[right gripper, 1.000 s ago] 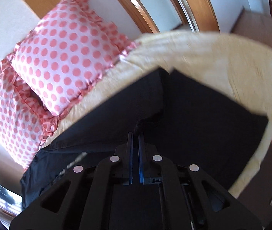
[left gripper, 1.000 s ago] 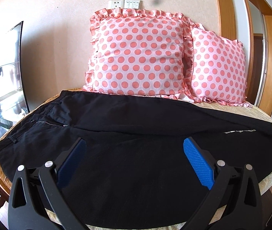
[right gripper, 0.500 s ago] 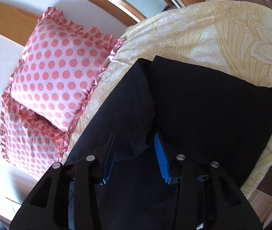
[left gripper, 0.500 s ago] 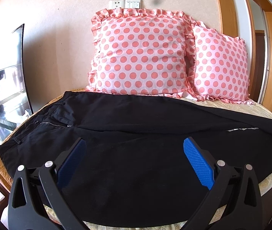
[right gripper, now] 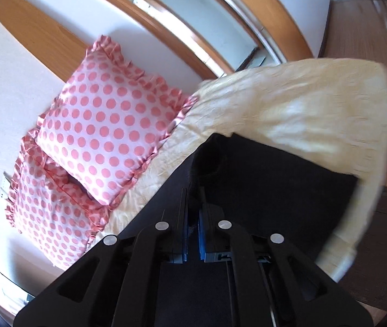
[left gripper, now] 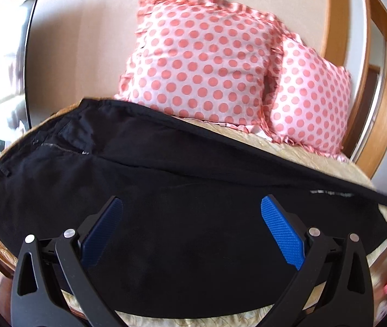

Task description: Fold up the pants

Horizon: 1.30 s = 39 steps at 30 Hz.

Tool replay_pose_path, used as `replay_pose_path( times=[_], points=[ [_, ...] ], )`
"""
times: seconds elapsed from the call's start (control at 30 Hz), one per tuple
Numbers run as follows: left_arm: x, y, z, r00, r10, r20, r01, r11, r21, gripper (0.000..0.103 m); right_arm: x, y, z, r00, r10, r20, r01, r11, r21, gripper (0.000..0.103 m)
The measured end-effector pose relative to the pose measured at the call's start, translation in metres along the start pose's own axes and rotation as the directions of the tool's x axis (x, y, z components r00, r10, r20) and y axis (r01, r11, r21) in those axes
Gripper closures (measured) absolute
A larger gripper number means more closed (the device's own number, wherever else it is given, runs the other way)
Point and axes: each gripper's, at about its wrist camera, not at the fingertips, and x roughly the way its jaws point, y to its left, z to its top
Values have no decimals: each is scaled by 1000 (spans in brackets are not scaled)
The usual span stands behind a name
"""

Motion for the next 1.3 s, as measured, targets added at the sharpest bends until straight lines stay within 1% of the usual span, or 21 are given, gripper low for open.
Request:
replay_pose_path(
  times=[0.07, 0.13, 0.2, 0.23, 0.3, 0.37, 0.47, 0.57, 0.67, 0.7, 0.73, 0.8, 0.87, 0.97, 1.03, 1.07, 1.1, 1.17, 1.2, 1.23, 1.3],
  points=[
    [4, 6, 7, 1000, 29, -1, -29, 1000, -1, 2, -4, -13, -10, 999, -41, -15, 41, 999, 8, 97],
    [7, 15, 15, 998, 56, -2, -56, 998, 5, 2, 1, -24, -16, 997, -61, -49, 62, 998, 27, 97],
    [14, 27, 30, 996, 91, 0, -91, 996, 7, 2, 9, -32, -21, 994, -77, -72, 80, 996, 37, 97],
    [20, 36, 42, 994, 107, -4, -107, 994, -1, 2, 10, -30, -22, 995, -76, -65, 79, 996, 31, 97],
    [32, 53, 63, 994, 108, -16, -108, 994, -31, 2, 12, -24, -24, 993, -104, -55, 103, 995, -17, 97],
    [52, 71, 91, 994, 100, -47, -104, 991, -86, 2, 12, -21, -25, 992, -116, -49, 113, 992, -54, 97],
    [90, 89, 128, 994, 82, -71, -92, 983, -160, 2, 12, -24, -25, 993, -100, -54, 98, 994, -51, 97],
    [140, 98, 159, 984, 101, -145, -128, 974, -186, 2, 13, -23, -24, 993, -98, -63, 94, 994, -64, 97],
    [195, 103, 179, 963, 133, -233, -183, 961, -208, 2, 13, -21, -23, 992, -108, -64, 102, 991, -86, 97],
    [220, 107, 184, 951, 144, -273, -207, 954, -217, 4, 13, -21, -23, 992, -109, -65, 103, 991, -88, 97],
    [234, 108, 187, 942, 151, -301, -223, 950, -220, 8, 13, -21, -23, 992, -108, -66, 102, 991, -88, 97],
    [262, 112, 188, 919, 154, -364, -250, 940, -232, 23, 13, -21, -23, 992, -109, -68, 103, 991, -87, 97],
    [286, 118, 187, 895, 142, -423, -273, 924, -266, 32, 14, -20, -24, 991, -115, -71, 108, 990, -94, 97],
    [302, 125, 183, 884, 126, -450, -290, 903, -316, 44, 14, -19, -24, 990, -124, -73, 116, 988, -104, 97],
    [309, 129, 181, 874, 143, -465, -312, 897, -312, 54, 15, -17, -24, 989, -132, -74, 123, 986, -112, 97],
    [311, 130, 181, 870, 150, -469, -319, 897, -305, 68, 15, -17, -24, 988, -133, -75, 124, 986, -112, 97],
    [313, 132, 180, 868, 155, -472, -321, 900, -295, 82, 15, -17, -23, 988, -133, -75, 124, 986, -113, 97],
    [311, 136, 179, 873, 152, -463, -317, 898, -304, 90, 15, -17, -23, 988, -132, -76, 123, 986, -113, 97],
    [305, 139, 177, 883, 144, -446, -308, 896, -320, 94, 15, -17, -23, 988, -131, -76, 122, 986, -112, 97],
    [301, 140, 177, 888, 145, -437, -305, 895, -324, 95, 15, -17, -23, 989, -131, -76, 122, 986, -110, 97],
    [284, 140, 178, 902, 151, -405, -292, 904, -313, 97, 17, -17, -21, 989, -123, -81, 115, 988, -102, 96]
  ],
)
